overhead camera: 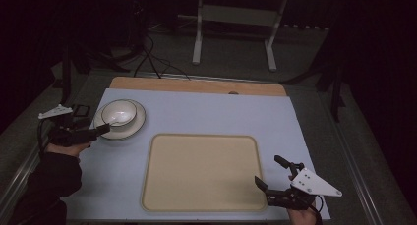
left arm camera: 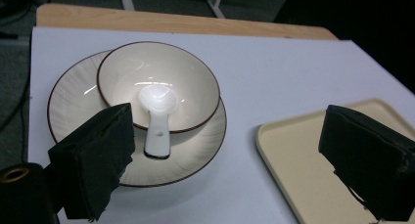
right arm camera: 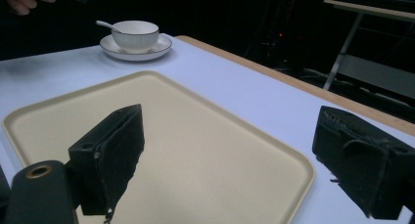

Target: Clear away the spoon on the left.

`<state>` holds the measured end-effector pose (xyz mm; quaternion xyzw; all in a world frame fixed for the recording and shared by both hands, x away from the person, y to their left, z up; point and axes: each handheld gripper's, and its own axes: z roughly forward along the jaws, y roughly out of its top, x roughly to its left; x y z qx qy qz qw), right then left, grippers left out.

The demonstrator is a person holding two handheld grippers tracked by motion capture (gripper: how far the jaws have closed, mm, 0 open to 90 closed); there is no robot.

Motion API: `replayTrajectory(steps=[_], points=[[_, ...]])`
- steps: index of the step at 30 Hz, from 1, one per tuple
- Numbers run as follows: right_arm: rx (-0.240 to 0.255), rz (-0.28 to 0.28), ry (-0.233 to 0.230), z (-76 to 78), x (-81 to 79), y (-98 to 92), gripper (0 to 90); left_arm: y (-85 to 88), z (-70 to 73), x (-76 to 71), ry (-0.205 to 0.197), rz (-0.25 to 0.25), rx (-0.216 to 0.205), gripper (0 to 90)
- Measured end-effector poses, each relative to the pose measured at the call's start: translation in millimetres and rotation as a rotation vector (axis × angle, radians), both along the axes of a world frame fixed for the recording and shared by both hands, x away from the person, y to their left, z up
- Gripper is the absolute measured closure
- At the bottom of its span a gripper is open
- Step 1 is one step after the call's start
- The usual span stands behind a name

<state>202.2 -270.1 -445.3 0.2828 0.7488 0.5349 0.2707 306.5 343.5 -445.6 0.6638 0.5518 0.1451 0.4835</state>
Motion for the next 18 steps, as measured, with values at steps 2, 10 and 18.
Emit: replayTrajectory(steps=[2, 10, 18], points=[[-0.004, 0.002, 0.001, -0.2, -0.2, 0.7, 11.9, 3.9, -3.9, 4.0, 0.036, 0.014, -0.034, 8.5], [-0.003, 0.005, 0.006, -0.4, 0.2, 0.3, 12.2, 15.3, -17.1, 12.2, 0.114, 0.054, -0.123, 11.7], [-0.003, 0.007, 0.008, -0.7, 0.5, 0.3, 12.2, 19.5, -32.0, 21.3, 0.19, 0.088, -0.175, 15.3]])
